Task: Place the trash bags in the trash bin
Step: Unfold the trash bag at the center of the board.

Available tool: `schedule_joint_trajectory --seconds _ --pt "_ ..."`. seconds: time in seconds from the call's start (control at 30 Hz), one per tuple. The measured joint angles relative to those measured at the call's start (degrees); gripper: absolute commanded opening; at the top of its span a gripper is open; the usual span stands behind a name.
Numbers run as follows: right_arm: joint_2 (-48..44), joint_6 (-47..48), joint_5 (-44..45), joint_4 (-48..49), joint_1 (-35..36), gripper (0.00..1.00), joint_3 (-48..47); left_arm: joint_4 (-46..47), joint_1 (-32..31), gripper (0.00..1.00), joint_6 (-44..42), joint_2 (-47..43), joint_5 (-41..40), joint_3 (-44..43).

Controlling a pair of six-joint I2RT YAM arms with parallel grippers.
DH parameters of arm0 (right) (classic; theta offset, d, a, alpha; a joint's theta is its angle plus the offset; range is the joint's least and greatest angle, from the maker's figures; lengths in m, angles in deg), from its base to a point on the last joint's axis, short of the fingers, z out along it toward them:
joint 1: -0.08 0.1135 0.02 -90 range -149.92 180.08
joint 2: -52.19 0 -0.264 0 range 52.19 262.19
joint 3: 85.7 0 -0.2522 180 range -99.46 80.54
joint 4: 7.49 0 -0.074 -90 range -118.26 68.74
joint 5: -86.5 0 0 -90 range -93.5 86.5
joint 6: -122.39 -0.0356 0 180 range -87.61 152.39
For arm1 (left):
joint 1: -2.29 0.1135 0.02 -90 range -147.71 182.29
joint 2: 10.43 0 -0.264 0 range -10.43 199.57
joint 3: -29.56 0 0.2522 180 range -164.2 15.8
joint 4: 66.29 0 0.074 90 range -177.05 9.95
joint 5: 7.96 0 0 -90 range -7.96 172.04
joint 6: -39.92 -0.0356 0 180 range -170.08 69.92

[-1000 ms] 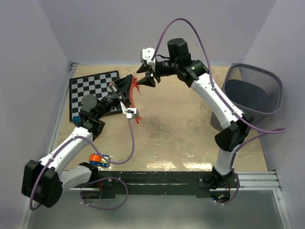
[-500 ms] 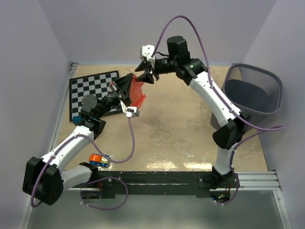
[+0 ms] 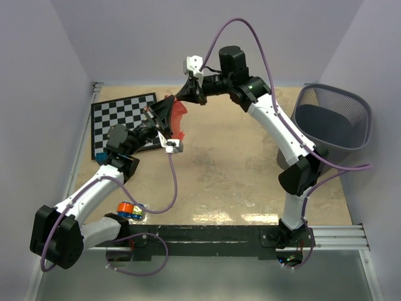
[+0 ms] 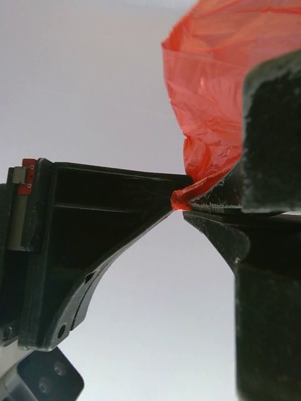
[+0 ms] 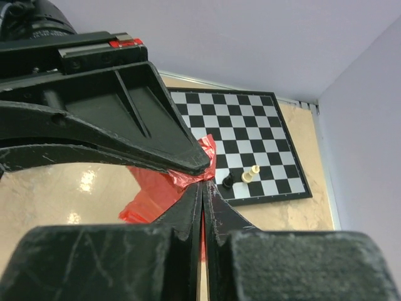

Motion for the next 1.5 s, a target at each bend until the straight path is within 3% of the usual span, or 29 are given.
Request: schedule_joint_trajectory --seconds 0.3,0.33,0.4,0.5,0.7,0.83,1.17,1.23,1.27,1.3,1.4,1.5 --pt "0.0 -4.3 -0.5 2.6 -1.5 0.0 0.4 -0.2 0.0 0.0 8.3 0.2 -5.9 -1.2" --pt "0.0 -4.5 -0.5 2.8 -1.6 0.03 0.5 -0.5 0.0 0.0 9.8 0.2 -6.6 -1.9" --pt "0.0 -4.8 -0.3 3.0 -1.8 0.33 0.5 -0.8 0.0 0.0 12.5 0.2 -7.4 -3.1" --pt "0.0 -4.9 0.2 3.4 -1.6 0.53 0.5 -1.3 0.0 0.0 15.6 -0.3 -7.4 -3.8" --pt "0.0 -3.4 1.5 3.4 -0.3 0.58 0.5 -3.6 -0.8 0.0 21.1 -0.7 -7.6 -4.9" --pt "0.0 -2.2 1.6 3.0 0.9 0.51 0.3 -4.6 -1.2 0.0 24.2 -0.3 -8.6 -6.7" --pt "0.0 -2.5 3.4 4.3 2.3 0.05 0.3 -6.2 -1.3 0.01 28.7 -0.3 -10.6 -7.9" --pt "0.0 -3.7 3.8 4.9 2.1 0.0 0.3 -7.1 -1.3 0.24 29.4 -0.3 -11.3 -8.2" --pt "0.0 -4.4 3.8 5.2 1.9 0.0 0.3 -8.0 -1.3 0.42 30.2 -0.3 -11.8 -8.6" --pt "0.0 -5.4 3.5 5.6 1.5 0.0 0.3 -9.4 -1.3 0.55 31.1 -0.3 -12.6 -9.4" --pt "0.0 -9.1 0.5 6.8 -0.5 0.0 0.3 -14.5 -0.2 0.67 38.6 -0.3 -16.3 -13.9" --pt "0.0 -14.7 -4.8 8.6 -4.1 0.0 0.3 -21.2 2.9 0.65 46.9 -0.6 -18.9 -19.3"
